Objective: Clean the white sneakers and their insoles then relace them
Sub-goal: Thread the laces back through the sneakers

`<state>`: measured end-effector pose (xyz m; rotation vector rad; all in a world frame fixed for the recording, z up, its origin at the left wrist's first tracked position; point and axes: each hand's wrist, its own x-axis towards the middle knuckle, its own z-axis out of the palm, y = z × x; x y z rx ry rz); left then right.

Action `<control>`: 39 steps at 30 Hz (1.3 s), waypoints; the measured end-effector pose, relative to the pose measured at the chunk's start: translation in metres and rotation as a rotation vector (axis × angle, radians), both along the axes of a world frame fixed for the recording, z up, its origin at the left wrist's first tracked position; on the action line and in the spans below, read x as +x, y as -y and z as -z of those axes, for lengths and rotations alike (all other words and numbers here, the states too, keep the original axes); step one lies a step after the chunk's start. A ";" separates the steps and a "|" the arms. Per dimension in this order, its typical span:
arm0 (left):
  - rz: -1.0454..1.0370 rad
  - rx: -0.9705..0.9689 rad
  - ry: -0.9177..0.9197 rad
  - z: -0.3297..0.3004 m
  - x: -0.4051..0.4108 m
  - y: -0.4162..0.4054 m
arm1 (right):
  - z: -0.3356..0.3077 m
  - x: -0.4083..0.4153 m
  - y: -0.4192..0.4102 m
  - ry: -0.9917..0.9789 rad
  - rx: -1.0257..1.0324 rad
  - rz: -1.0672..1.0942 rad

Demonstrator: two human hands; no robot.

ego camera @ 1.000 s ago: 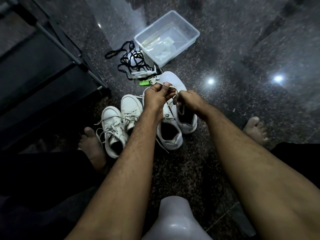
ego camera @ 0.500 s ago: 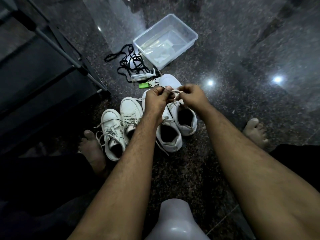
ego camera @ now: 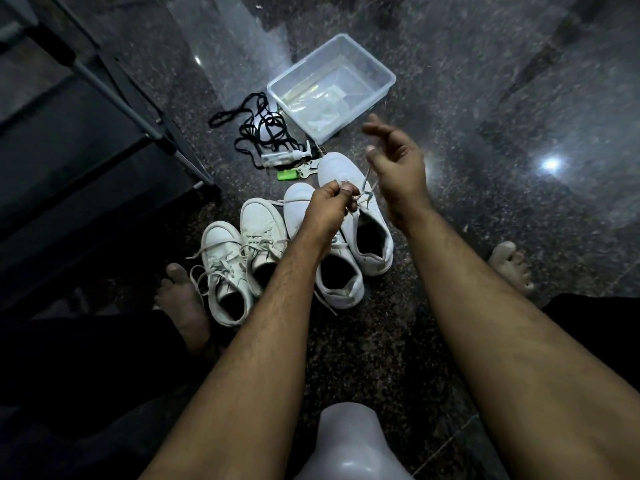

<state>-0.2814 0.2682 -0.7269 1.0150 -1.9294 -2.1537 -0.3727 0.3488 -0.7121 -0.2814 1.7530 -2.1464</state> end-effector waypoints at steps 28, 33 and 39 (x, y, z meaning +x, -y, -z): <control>-0.036 0.028 -0.142 -0.003 0.005 -0.006 | 0.023 0.019 0.001 0.408 0.524 -0.086; -0.069 0.016 -0.105 0.004 0.008 0.002 | 0.013 0.007 -0.001 0.532 0.126 -0.129; -0.185 -0.004 -0.080 0.008 0.004 -0.001 | 0.008 0.005 0.003 0.583 -0.212 -0.112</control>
